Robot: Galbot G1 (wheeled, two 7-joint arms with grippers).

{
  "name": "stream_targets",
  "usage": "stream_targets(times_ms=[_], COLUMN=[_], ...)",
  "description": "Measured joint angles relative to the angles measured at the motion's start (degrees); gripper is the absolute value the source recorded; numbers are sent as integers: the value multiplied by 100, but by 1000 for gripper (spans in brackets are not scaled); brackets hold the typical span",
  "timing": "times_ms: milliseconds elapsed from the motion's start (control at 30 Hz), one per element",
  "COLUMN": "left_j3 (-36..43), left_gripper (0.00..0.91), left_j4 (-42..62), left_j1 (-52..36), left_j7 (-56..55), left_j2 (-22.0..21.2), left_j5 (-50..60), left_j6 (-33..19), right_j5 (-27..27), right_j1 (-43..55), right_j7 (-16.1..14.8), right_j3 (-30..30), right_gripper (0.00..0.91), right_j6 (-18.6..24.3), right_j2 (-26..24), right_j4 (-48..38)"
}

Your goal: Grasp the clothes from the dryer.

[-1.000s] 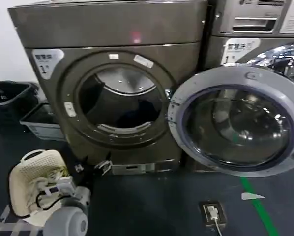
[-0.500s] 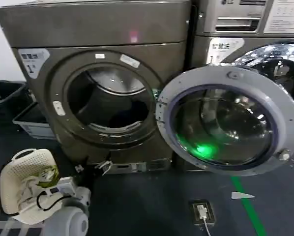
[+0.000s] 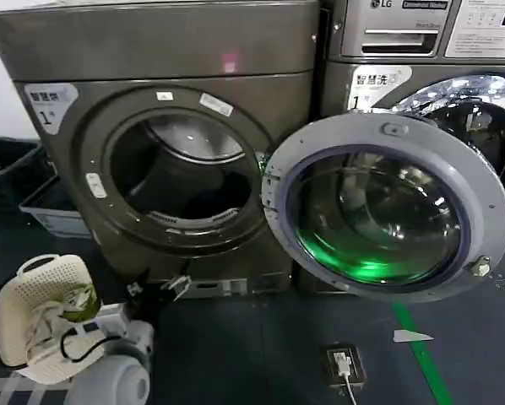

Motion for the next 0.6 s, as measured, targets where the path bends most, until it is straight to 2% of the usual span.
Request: stream_targets(times_ms=[600], left_j3=[-59], left_gripper=[907], left_j4=[-7], left_j1=[13], left_j7=[17], left_j2=[-56], left_j5=[23], left_j6=[0], right_j5=[-12], right_j1=[63], right_j7=[-62], right_j3=[-76], right_gripper=[907], right_j6=[176], right_j2=[30], right_j4=[1])
